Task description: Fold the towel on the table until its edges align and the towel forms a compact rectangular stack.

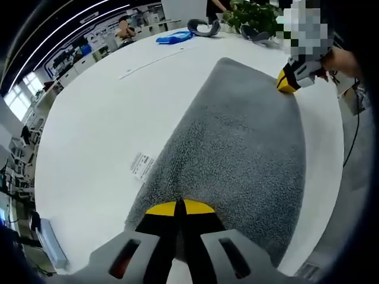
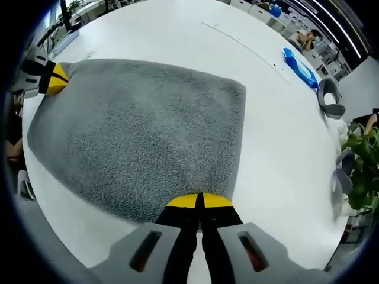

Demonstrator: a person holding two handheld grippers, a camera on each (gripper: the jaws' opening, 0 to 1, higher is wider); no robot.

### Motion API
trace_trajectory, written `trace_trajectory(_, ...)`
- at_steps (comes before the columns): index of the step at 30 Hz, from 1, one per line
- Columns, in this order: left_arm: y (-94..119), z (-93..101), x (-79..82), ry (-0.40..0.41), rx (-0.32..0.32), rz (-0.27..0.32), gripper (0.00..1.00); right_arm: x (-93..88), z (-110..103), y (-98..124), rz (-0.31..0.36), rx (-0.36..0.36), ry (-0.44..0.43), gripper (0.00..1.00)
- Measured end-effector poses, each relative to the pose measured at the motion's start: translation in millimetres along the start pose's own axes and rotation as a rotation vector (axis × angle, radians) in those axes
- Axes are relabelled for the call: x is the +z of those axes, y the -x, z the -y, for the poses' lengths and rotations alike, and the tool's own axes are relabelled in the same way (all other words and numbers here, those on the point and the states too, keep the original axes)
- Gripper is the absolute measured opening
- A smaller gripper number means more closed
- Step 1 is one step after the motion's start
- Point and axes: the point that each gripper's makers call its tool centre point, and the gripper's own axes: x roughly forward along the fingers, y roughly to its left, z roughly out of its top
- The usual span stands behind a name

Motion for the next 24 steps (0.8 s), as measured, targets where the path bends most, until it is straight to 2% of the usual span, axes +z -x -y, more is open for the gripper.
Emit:
trace_trajectory(12, 7.8, 51.2, 1.5, 0.053, 0.037, -0.01, 0.02, -21.2, 25.3, 1.4, 0.039, 0.008, 0.066, 0.0)
trace_trajectory(19, 11.0, 68.6, 1.4, 0.073, 0.071, -0.022, 0.02, -25.6, 35.0, 0.8, 0.078, 0.04, 0.041, 0.0)
trace_trajectory(24, 13.2, 84.1, 2.3, 0.065, 0.075, -0.033, 0.02, -30.1, 40.3, 1.5, 0.086, 0.031, 0.085, 0.0)
